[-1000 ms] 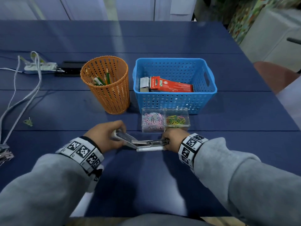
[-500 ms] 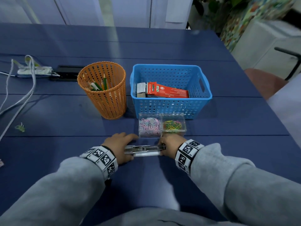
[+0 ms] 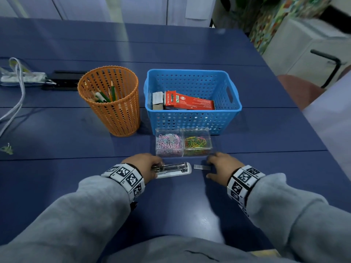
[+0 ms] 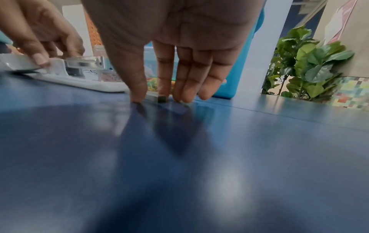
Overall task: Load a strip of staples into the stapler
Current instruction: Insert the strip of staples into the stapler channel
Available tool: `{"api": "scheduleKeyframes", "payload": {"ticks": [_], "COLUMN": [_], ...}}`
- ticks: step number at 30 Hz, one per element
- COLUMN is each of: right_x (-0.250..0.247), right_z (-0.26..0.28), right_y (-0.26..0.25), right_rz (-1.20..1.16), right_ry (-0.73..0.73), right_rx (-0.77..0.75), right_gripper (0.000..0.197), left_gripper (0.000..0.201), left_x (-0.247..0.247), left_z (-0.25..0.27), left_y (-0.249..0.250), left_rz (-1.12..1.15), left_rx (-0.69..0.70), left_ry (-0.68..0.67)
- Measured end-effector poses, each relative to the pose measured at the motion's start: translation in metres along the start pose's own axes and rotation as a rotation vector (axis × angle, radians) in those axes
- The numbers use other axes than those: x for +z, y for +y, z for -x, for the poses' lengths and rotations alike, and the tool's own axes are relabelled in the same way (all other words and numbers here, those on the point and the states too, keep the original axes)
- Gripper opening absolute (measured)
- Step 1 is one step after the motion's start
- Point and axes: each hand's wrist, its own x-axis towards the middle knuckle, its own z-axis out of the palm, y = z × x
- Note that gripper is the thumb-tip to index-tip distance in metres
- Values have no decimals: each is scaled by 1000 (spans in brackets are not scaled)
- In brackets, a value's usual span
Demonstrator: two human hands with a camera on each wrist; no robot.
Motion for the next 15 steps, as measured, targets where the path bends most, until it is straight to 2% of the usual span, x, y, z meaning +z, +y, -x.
{"api": "scheduleKeyframes", "payload": {"ticks": [8, 10, 12, 15], "right_x": [1, -4, -11, -19], "right_z": [-5, -1, 6, 10], "right_y": [-6, -4, -8, -30], "right_rz": [-59, -117, -230, -302], "right_ry": [53, 66, 148, 247], "right_rx": [1, 26, 2, -169], "right_gripper": [5, 8, 5, 8], "left_gripper": [38, 38, 38, 37], "left_x": [1, 2, 3, 4], "left_z": [0, 1, 1, 1], "left_y": [-2, -3, -4, -6], "left_rz": [-15, -12, -2, 24], "left_rx": [12, 15, 22, 24], "left_ry": [12, 20, 18, 23]}}
